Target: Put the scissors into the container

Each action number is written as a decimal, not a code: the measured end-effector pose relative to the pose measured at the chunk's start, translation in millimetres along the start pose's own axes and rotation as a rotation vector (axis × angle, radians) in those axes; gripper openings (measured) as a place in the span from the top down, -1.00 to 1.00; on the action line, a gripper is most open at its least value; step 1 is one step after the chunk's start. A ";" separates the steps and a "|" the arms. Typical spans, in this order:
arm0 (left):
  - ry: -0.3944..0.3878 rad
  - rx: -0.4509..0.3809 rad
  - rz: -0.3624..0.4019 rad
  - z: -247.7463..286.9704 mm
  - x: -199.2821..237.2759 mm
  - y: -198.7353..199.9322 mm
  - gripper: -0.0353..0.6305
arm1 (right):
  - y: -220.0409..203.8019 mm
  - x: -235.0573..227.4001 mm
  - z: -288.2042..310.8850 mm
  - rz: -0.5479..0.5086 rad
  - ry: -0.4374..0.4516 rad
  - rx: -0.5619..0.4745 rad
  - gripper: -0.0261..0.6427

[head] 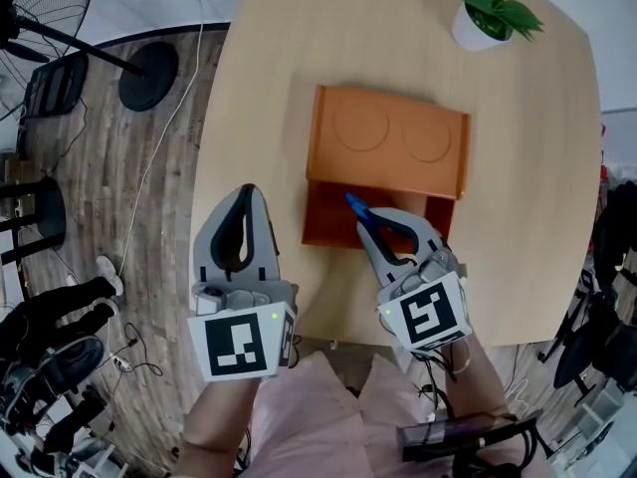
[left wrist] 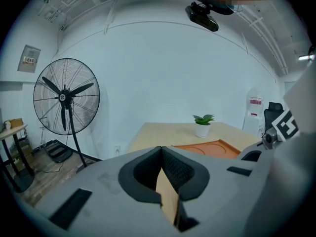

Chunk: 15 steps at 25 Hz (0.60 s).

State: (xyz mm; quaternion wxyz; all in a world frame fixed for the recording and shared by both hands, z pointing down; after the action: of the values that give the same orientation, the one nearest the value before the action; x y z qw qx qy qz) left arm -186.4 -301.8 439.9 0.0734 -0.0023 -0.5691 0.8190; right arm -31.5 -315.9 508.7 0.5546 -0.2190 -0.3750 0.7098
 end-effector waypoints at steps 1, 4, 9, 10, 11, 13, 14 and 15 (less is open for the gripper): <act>0.004 0.002 -0.002 1.7 2.4 -0.2 0.88 | -3.2 -0.1 3.5 0.009 0.012 0.016 0.83; 0.015 0.009 -0.007 6.4 10.8 -0.6 0.88 | -9.4 1.1 13.9 0.030 0.046 0.063 0.83; 0.026 0.017 -0.014 14.1 24.5 -0.4 0.88 | -5.0 -0.3 28.5 0.041 0.073 0.086 0.83; 0.027 0.017 -0.015 15.5 26.4 -0.4 0.88 | -3.8 -0.6 30.4 0.038 0.078 0.090 0.83; 0.028 0.019 -0.015 17.0 27.9 -0.5 0.88 | -3.9 0.1 32.2 0.033 0.088 0.093 0.83; 0.029 0.023 -0.014 19.7 29.5 -0.8 0.88 | -4.7 2.9 34.5 0.030 0.117 0.093 0.80; 0.029 0.026 -0.014 20.8 29.9 -1.1 0.88 | -4.6 3.9 34.8 0.034 0.130 0.091 0.79; 0.029 0.027 -0.014 21.6 30.2 -1.4 0.88 | -4.5 4.8 34.7 0.038 0.141 0.088 0.78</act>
State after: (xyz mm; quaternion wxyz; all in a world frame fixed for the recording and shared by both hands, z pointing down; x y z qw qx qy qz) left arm -217.9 -317.8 451.2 0.0875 -0.0093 -0.5569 0.8259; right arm -55.3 -320.9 534.2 0.5751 -0.2511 -0.2992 0.7188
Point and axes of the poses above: the fingertips, and each gripper's own axes: z forward along the fingers, x to its left, y out of its top, the point moved 3 cm from there along -z, backward along the fingers, and after that the axes turned 3 degrees about -z, right-handed, at the moved point
